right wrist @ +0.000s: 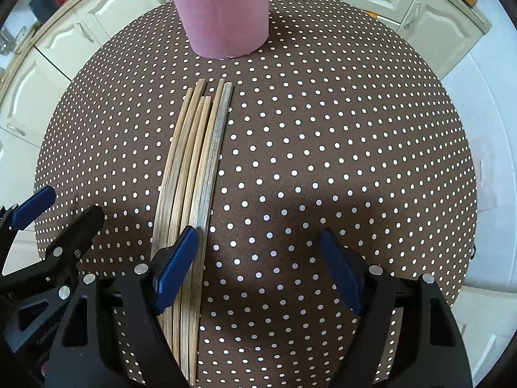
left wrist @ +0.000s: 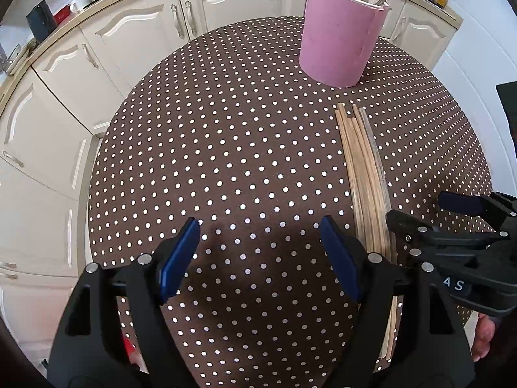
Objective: Organize utensils
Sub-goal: 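Position both grippers over the chopstick row, aligning with single chopsticks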
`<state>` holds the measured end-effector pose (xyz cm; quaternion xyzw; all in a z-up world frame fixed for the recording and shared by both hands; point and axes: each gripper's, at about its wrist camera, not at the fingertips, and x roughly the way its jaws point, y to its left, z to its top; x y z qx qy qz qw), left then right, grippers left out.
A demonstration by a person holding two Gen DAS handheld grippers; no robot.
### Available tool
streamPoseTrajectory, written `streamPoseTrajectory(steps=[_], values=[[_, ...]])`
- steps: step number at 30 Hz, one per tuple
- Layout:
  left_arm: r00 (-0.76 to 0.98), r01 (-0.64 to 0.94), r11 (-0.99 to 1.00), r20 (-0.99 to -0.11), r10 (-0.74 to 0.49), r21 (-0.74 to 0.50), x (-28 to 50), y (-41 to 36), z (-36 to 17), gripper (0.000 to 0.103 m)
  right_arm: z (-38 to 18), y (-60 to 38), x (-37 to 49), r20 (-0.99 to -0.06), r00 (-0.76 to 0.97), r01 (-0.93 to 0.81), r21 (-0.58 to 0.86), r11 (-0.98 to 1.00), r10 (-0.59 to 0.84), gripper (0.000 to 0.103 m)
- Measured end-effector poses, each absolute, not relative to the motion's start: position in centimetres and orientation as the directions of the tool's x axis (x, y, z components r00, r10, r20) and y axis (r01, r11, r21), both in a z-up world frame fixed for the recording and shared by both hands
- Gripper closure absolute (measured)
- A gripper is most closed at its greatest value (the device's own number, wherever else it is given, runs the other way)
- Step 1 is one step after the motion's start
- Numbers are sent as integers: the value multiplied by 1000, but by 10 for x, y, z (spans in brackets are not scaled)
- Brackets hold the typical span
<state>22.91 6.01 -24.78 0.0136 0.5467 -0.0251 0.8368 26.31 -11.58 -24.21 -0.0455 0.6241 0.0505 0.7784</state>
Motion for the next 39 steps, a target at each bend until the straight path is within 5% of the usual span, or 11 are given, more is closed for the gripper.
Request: streamPoseTrajectory(steps=[11,17,18,24,31,39], values=[[400,31,1000,-916,-17,-5,218,59,-247,27,-247,-109,286,-987,155,-45,33,998,39,31],[400,27,1000,-916,-24,-14,217,54,-245,27,-240,-120,275,-993,114,-34,25,999,29,36],[400,28,999,-916,-26,-16,217,52,-245,27,-240,-120,276,-994,109,-30,4,1000,7,46],[401,47,999,-915,-28,-10,222,43,-243,27,-240,-123,276,-993,115,-21,-19,1000,-16,46],[405,27,999,-914,-30,-21,225,54,-242,27,-229,-145,278,-977,155,-37,140,989,144,50],[390,-12,999,-920,-33,-41,227,68,-245,27,-236,-135,284,-985,145,-73,83,994,93,50]])
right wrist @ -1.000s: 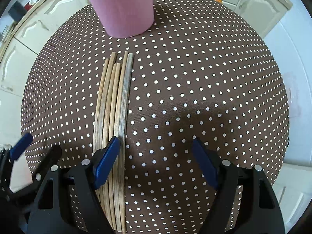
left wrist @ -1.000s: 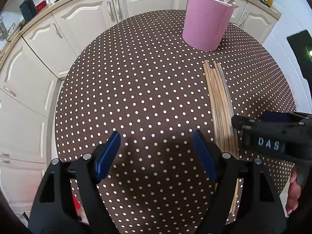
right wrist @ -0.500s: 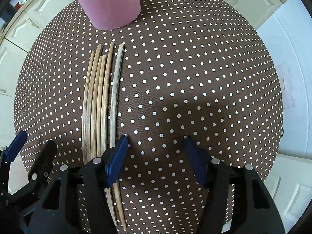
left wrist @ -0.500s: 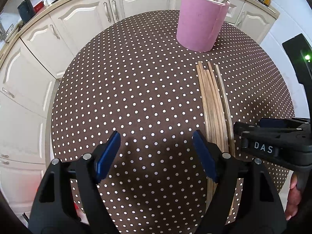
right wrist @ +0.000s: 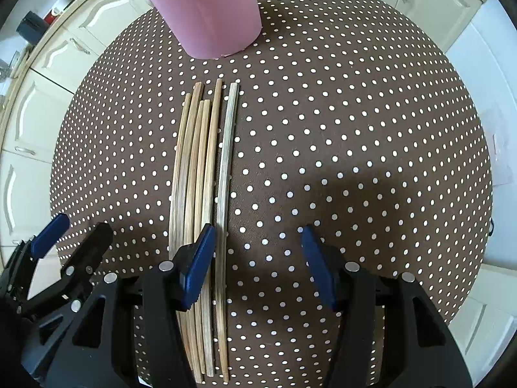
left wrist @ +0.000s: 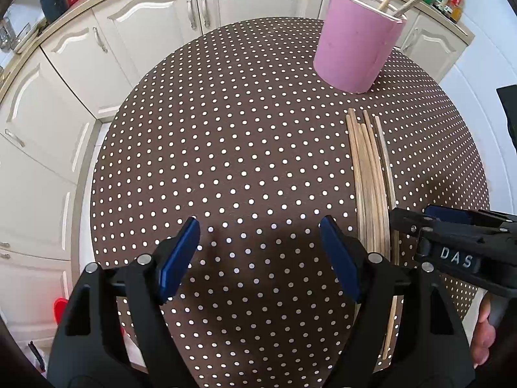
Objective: Organize utensils
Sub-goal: 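Position both grippers over the chopstick row, aligning with single chopsticks, then close the right gripper on one chopstick while the left gripper grasps another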
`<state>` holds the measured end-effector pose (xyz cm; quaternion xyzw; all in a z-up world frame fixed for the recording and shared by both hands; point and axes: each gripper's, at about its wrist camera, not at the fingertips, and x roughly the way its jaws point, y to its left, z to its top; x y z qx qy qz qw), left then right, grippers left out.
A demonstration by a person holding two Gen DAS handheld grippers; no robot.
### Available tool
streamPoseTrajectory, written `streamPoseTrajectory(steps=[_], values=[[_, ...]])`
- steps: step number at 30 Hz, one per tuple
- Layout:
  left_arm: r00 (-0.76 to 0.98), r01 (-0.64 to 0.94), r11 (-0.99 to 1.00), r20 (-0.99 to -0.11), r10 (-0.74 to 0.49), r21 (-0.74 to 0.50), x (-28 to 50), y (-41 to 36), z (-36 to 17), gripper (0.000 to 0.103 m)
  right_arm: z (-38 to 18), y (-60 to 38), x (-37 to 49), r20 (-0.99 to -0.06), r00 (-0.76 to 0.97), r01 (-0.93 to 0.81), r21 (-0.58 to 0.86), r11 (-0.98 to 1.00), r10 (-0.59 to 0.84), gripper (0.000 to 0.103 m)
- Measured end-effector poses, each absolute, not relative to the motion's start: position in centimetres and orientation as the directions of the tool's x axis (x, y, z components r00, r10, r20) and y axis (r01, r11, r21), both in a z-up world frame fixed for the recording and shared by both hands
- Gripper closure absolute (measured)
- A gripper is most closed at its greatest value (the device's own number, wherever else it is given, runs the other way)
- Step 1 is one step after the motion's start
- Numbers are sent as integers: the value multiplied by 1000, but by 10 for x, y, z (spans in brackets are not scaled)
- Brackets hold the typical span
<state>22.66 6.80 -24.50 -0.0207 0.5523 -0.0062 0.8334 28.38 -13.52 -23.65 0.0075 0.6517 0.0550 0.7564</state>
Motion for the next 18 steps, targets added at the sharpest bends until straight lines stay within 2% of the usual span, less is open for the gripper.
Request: streamPoseTrajectory(steps=[4,8,13,18], values=[[390,-8,999,-920,-38,-45,230,67,-246,27,-238,-98,267,-986,167,-161,-42,986,-15,49],[384,-12,999,-922,-42,-51,232,63,-248,27,-237,-101,270,-985,172,-147,-29,989,-3,55],[362,6,998,-931,-57,-59,232,51,-253,27,-232,-114,275,-973,230,-110,-36,993,-10,98],[357,32,996,-930,-90,-84,231,36,-253,27,-228,-136,275,-967,239,-58,79,995,90,99]])
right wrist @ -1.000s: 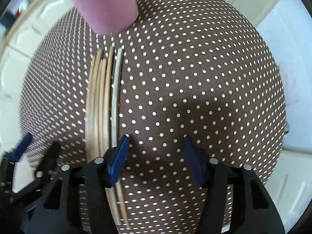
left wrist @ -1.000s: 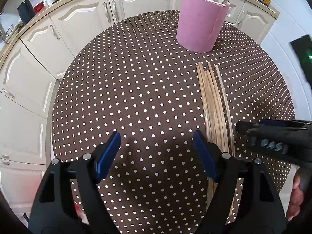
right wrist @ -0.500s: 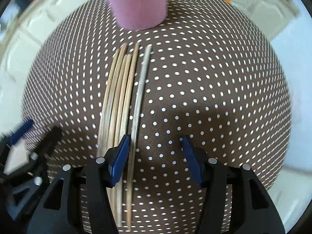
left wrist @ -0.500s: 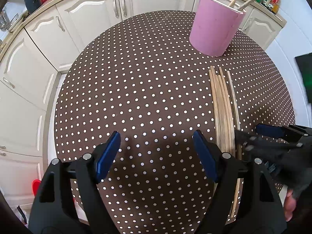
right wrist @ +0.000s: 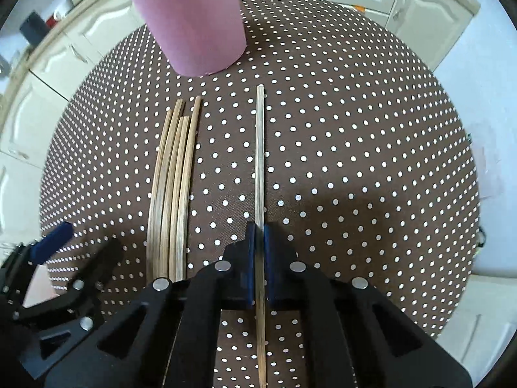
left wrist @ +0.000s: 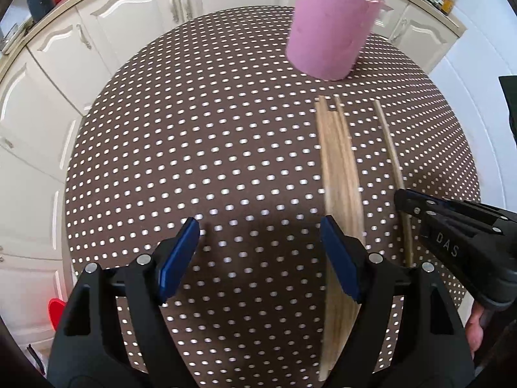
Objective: Organize utensils
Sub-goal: 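Close the right gripper on one chopstick while the left gripper grasps another, then lift both held chopsticks upright and carry them over the pink cup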
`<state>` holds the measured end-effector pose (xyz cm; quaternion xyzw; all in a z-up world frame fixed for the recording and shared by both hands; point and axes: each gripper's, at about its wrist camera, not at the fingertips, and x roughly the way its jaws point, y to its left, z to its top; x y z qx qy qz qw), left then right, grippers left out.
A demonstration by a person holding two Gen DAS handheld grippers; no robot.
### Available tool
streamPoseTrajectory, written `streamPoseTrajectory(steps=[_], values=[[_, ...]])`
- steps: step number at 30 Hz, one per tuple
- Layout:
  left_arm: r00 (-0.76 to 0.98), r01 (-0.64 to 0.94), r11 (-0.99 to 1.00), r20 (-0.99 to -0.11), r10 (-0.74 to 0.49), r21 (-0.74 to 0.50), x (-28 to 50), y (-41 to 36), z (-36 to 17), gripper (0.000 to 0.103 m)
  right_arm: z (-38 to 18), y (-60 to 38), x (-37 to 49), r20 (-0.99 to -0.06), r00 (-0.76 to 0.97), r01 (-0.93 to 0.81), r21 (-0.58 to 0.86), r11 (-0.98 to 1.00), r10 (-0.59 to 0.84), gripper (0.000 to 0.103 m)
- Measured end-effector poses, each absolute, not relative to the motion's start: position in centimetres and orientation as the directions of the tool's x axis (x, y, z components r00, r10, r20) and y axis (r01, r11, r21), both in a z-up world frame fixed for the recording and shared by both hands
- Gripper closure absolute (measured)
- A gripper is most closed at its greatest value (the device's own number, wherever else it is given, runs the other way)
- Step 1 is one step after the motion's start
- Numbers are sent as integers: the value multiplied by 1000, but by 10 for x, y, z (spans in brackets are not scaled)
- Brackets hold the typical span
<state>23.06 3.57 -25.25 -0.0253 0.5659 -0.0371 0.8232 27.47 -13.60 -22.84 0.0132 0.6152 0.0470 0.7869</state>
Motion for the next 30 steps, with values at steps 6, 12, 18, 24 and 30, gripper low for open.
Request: streamPoseTrajectory(steps=[6,12,18,24,30], values=[[324,62,998,-945,-36,-17,238,13,-265,27,-219,-168,271,-960,228,-30,157,987,160,99],[326,72,997,-945,-1,23,243,-1,-267,20,-220,-169,266,-961,220,-43,161,986,166,98],[277,43,997,-960,46,60,259,-12,-275,17,-226,-171,258,-961,210,-38,176,984,180,98],[293,76,997,-956,-20,3,258,-22,-266,94,-225,-172,261,-959,208,-36,187,982,191,98],[285,80,996,-957,-50,-28,263,-24,-264,97,-223,-178,258,-951,211,0,230,973,225,98]])
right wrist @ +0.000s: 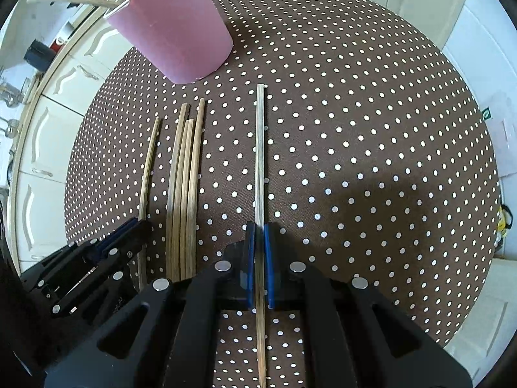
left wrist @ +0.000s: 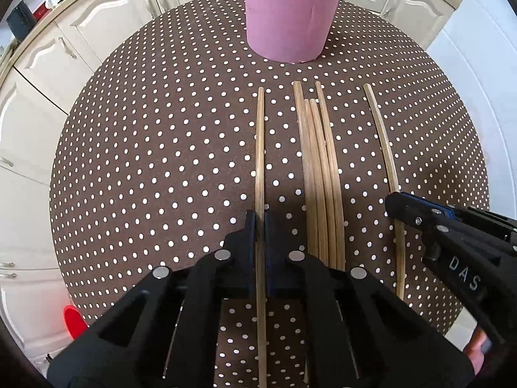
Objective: Organize utensils
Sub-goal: 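Lift both held chopsticks upright and carry them over the pink cup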
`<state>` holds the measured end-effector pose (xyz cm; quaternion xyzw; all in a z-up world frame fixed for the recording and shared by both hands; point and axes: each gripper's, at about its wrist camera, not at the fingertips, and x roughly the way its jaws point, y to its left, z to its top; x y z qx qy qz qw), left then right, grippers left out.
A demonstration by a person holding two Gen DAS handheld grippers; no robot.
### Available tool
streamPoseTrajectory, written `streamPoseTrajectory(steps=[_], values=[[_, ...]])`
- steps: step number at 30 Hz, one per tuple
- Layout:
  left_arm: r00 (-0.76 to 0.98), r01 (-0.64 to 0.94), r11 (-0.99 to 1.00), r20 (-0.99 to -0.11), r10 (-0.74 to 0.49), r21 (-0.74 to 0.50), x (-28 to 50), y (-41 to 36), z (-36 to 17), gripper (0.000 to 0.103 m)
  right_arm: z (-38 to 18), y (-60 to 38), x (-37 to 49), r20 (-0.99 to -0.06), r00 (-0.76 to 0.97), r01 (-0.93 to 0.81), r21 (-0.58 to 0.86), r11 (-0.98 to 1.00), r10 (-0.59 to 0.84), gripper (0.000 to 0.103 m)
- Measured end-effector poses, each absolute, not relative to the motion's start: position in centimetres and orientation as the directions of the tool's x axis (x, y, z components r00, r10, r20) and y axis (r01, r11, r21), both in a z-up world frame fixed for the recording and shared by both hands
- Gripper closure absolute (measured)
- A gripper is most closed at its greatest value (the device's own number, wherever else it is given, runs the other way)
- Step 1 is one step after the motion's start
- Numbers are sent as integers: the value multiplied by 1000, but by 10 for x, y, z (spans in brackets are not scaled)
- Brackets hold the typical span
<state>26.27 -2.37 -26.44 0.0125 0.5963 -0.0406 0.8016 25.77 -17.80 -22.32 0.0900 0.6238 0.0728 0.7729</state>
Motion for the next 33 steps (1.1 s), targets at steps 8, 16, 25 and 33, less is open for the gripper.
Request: streamPoseTrajectory(steps=[8,16,25,33], values=[[326,48,998,-944,-57,-43,252,7,-248,97,-204,-194,254,-913,297,36,302,953,278,98],[446,24,996,-890,-92,-92,252,30,-188,97,-151,-222,260,-808,489,67,409,910,327,98],[622,-13,985,-773,-125,-170,270,41,-116,97,-98,-245,282,-673,664,90,504,859,326,98],[690,-38,977,-713,-127,-212,294,34,-84,97,-79,-246,304,-613,743,140,536,832,270,98]])
